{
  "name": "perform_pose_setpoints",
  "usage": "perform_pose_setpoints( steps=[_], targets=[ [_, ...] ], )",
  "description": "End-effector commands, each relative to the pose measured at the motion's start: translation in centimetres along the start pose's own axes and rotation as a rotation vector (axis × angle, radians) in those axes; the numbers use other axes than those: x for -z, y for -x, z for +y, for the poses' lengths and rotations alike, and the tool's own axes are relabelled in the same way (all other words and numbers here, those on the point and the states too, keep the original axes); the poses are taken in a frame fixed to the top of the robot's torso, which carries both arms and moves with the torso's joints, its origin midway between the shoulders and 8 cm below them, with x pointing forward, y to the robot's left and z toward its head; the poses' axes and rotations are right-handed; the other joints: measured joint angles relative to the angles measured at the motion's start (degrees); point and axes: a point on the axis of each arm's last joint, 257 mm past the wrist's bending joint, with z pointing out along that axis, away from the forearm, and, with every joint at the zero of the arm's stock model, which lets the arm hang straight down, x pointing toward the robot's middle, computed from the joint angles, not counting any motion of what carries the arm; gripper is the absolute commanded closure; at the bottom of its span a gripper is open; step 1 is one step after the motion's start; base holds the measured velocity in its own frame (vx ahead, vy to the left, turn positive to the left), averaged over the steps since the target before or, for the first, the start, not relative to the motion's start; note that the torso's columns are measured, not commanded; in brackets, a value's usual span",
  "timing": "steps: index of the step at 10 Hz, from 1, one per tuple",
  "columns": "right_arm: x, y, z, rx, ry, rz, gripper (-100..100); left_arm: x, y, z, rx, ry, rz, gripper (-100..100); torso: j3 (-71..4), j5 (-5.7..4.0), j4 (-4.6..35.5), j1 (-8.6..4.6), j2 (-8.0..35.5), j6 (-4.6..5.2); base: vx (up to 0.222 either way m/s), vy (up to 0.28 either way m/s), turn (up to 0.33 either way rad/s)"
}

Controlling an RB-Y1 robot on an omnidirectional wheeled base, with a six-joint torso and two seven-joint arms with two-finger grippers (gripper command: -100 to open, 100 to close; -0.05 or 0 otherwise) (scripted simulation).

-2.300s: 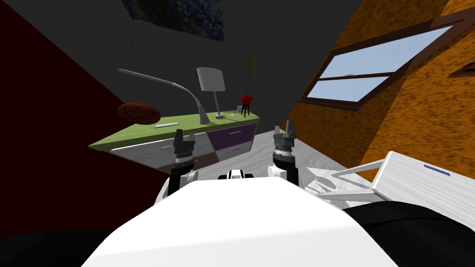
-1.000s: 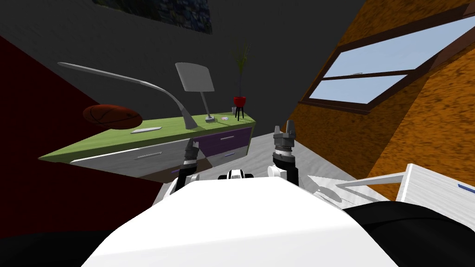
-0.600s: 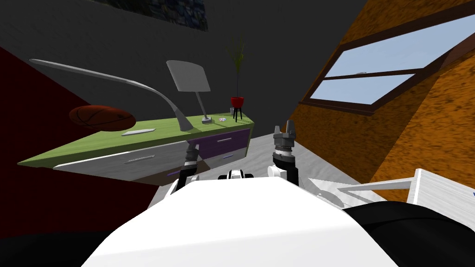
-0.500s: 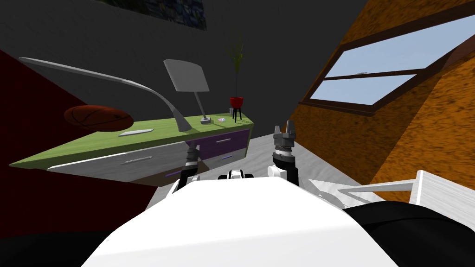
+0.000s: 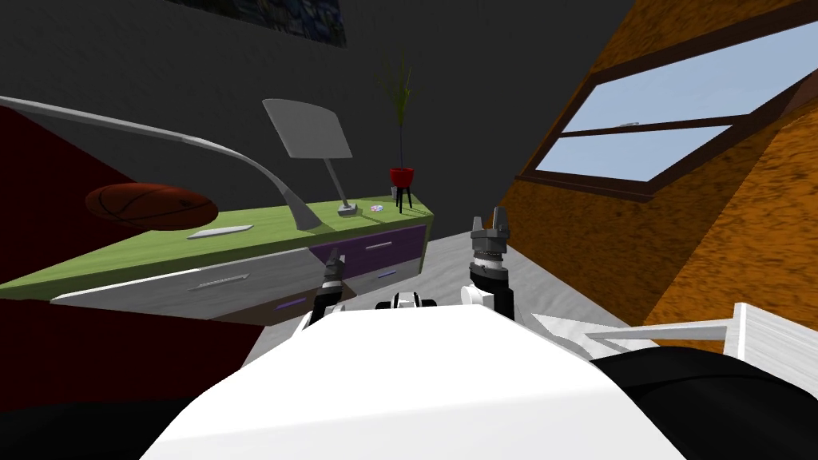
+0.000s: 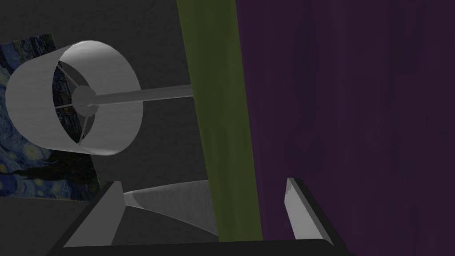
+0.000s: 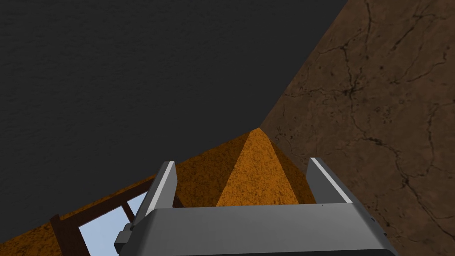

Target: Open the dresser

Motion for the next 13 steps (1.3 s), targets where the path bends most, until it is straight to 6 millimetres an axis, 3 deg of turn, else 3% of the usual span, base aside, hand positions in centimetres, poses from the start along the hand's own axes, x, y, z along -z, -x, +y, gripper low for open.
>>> perform_pose_setpoints(
  steps=[1,5,8,11,13],
  targets=[
    [0.0,0.0,0.0,0.000,0.000,0.000,0,0.8,0.1,2.6,0.008,0.054,-0.013,-100,0.0,0.03,0.0,0.05,0.1,0.00,0.094,-0.090,0.013],
    [0.0,0.0,0.0,0.000,0.000,0.000,0,2.5,-0.6,6.8,0.045,0.148,-0.046,-100,0.0,0.00,0.0,-0.04,0.0,0.00,0.093,-0.107,0.015],
    [0.0,0.0,0.0,0.000,0.000,0.000,0,3.8,-2.2,9.0,0.101,0.204,-0.081,-100,0.1,0.03,0.0,0.05,0.1,-0.01,0.074,-0.091,0.011],
    [0.0,0.0,0.0,0.000,0.000,0.000,0,4.5,-4.0,9.9,0.156,0.232,-0.113,-100,0.1,0.04,0.0,0.11,0.1,-0.01,0.042,-0.034,0.005],
    [0.0,0.0,0.0,0.000,0.000,0.000,0,3.7,-3.4,9.4,0.147,0.228,-0.109,-100,0.1,0.02,0.0,0.06,0.1,-0.01,0.040,0.000,-0.004]
  ],
)
